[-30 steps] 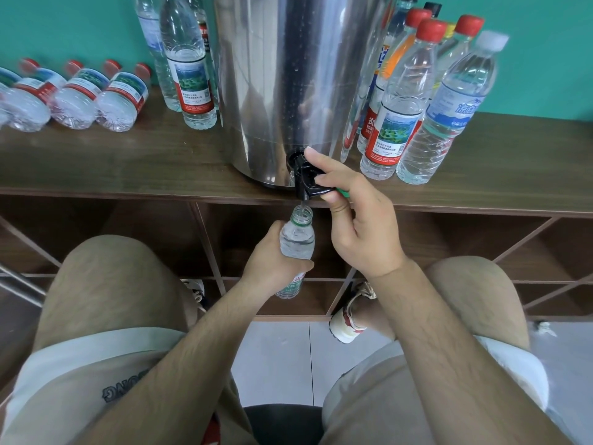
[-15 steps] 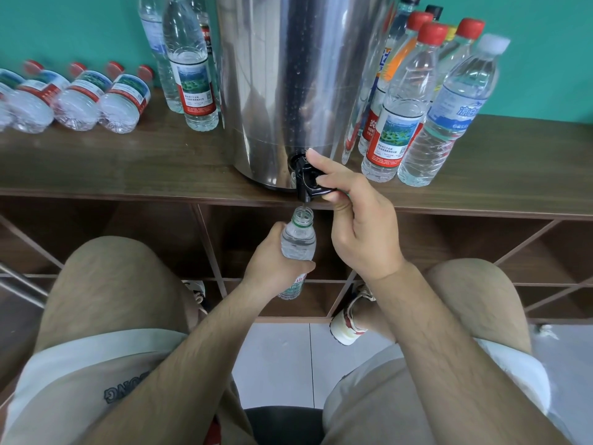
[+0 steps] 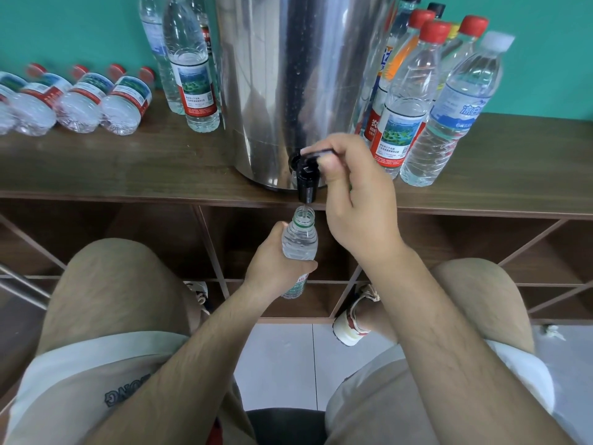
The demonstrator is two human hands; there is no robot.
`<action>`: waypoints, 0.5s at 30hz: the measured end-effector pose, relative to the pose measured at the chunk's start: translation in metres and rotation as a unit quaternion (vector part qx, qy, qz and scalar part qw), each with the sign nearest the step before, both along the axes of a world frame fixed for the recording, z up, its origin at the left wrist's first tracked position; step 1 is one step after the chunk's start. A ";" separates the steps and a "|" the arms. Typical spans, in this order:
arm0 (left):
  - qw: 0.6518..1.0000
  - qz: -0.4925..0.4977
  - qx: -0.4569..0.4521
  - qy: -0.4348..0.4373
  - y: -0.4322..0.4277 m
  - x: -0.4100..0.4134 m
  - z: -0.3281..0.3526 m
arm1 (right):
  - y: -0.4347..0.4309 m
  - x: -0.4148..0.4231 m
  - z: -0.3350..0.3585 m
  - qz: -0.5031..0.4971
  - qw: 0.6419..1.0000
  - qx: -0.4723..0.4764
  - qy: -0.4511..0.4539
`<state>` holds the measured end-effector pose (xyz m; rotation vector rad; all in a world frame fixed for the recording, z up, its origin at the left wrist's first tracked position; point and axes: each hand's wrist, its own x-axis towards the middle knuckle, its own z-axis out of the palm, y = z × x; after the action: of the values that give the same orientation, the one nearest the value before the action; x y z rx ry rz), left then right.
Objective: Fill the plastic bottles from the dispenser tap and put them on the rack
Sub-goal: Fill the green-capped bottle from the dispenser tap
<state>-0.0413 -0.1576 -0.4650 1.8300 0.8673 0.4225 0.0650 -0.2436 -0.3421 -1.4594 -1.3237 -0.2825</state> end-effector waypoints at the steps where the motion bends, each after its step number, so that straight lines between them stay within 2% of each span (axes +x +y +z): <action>1: 1.000 0.000 -0.003 -0.001 -0.001 -0.001 0.001 | 0.005 0.000 0.005 -0.007 1.000 -0.008 0.004; 3: 1.000 0.002 -0.009 -0.005 -0.002 -0.002 0.003 | 0.010 0.000 0.008 0.002 1.000 -0.014 0.025; 5: 1.000 0.007 -0.018 -0.011 -0.003 -0.004 0.005 | 0.006 0.006 0.000 0.002 0.996 -0.003 0.084; 8: 1.000 0.011 -0.017 -0.007 -0.003 -0.005 0.008 | -0.010 0.027 -0.020 -0.092 0.980 -0.063 0.163; 11: 1.000 0.007 -0.003 0.004 -0.004 -0.005 0.012 | -0.021 0.051 -0.033 -0.213 0.948 -0.197 0.128; 15: 1.000 0.003 0.008 0.017 -0.008 -0.005 0.016 | -0.020 0.054 -0.038 -0.236 0.919 -0.304 0.082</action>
<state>-0.0462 -0.1658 -0.4486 1.8548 0.8944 0.4040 0.1186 -0.2640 -0.3796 -2.2809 -0.9382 -0.0474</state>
